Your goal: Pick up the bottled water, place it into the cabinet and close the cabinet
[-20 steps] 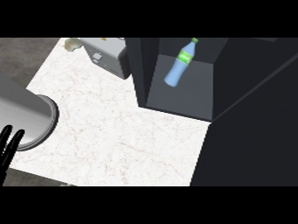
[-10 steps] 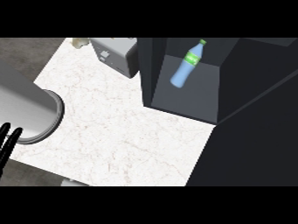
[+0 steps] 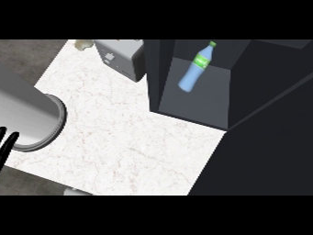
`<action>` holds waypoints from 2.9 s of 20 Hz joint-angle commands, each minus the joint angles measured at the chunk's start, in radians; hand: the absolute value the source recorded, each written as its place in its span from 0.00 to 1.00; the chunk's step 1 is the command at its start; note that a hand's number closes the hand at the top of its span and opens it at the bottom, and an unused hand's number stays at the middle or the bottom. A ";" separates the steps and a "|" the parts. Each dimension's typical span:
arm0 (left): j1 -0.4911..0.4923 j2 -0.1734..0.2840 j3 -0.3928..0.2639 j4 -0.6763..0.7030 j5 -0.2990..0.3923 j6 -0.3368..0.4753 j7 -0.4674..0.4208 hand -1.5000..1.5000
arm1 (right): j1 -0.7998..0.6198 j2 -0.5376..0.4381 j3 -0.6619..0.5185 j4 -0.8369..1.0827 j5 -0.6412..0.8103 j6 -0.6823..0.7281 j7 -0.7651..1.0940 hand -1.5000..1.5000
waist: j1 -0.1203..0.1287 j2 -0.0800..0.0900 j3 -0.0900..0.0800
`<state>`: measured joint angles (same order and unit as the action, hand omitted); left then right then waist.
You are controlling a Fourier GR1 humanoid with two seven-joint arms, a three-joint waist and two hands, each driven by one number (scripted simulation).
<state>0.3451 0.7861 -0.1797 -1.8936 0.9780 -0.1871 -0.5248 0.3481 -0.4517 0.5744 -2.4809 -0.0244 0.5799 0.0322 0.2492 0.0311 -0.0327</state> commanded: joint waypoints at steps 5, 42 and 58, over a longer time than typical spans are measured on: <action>0.001 -0.001 0.011 0.017 0.018 -0.029 -0.006 0.00 | -0.050 0.062 0.105 0.033 -0.031 -0.021 0.103 1.00 | 0.005 0.020 -0.001; -0.033 0.028 0.067 0.070 0.052 -0.076 0.009 0.00 | -0.685 0.369 -0.109 0.600 -0.152 -0.168 0.485 1.00 | 0.005 0.018 0.020; 0.000 0.007 0.097 0.125 0.070 -0.108 -0.014 0.00 | -1.269 0.452 -0.372 1.191 -0.087 -0.668 0.438 1.00 | -0.047 0.010 0.028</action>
<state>0.3444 0.7980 -0.0929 -1.7842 1.0461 -0.2913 -0.5320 -0.7708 0.0006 0.2813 -1.4464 -0.1106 0.0314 0.5149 0.2095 0.0332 -0.0021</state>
